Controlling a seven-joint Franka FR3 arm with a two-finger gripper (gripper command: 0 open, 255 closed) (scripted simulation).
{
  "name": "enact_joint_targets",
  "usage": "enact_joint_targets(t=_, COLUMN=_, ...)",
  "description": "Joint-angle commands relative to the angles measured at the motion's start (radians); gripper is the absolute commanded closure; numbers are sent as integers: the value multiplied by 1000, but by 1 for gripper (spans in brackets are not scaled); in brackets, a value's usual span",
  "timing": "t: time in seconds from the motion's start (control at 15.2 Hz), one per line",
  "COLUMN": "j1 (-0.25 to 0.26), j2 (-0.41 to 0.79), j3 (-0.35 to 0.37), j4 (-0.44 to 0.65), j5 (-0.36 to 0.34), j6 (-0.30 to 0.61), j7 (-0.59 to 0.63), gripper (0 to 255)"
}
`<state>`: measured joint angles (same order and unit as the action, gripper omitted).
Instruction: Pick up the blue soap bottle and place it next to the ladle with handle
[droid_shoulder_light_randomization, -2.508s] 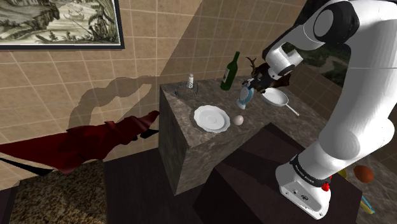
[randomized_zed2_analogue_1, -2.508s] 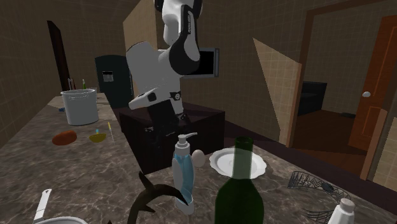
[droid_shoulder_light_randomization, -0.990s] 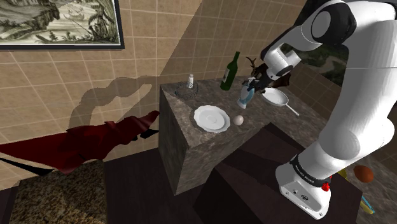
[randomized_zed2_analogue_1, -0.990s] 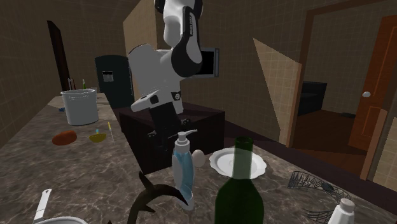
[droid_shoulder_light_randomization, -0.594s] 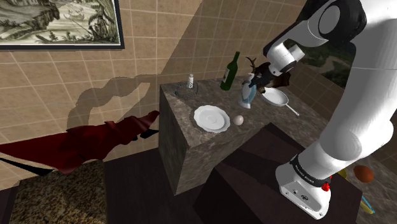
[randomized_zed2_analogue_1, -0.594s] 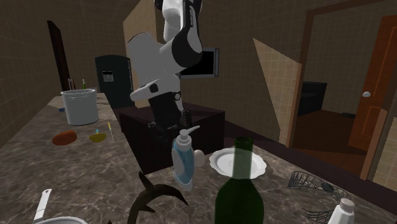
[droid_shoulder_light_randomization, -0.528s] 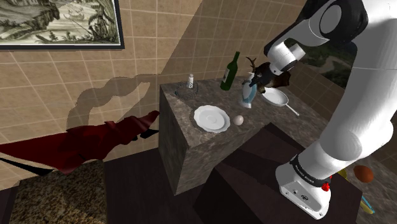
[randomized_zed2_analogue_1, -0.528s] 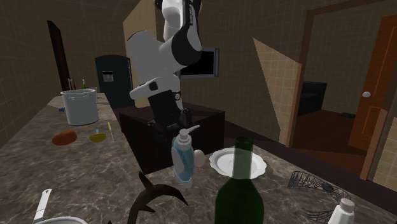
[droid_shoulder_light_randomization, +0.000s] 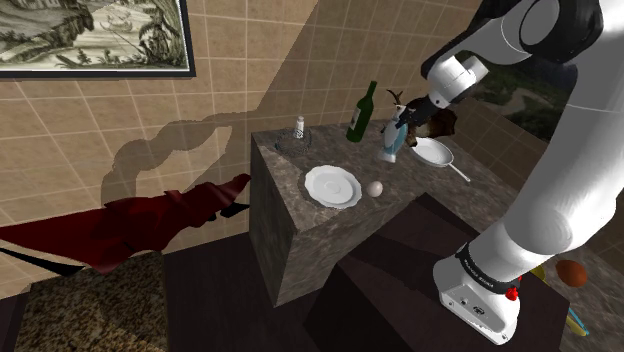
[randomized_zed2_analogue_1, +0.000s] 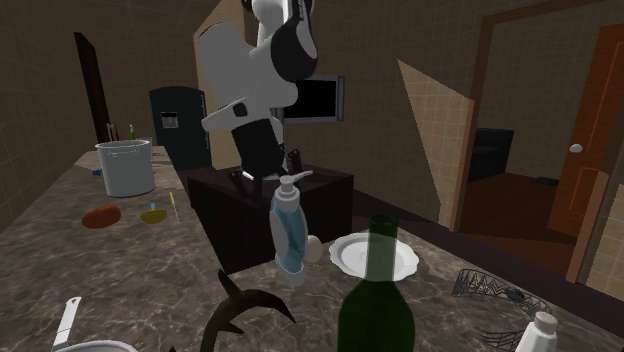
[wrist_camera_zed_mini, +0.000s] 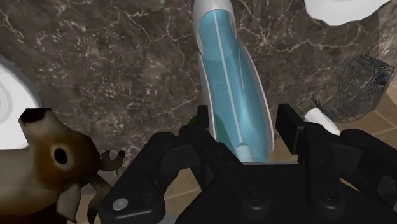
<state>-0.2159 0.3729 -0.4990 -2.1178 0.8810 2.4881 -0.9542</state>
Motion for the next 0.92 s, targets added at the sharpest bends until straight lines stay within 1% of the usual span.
enact_joint_targets(t=0.0, j1=8, j2=-23, j3=-14, j4=-2, j5=-30, j6=-14, j7=24, gripper=255)
enact_joint_targets(t=0.86, j1=57, j2=-155, j3=-81, j4=8, j5=-204, j6=-99, j7=176, gripper=255)
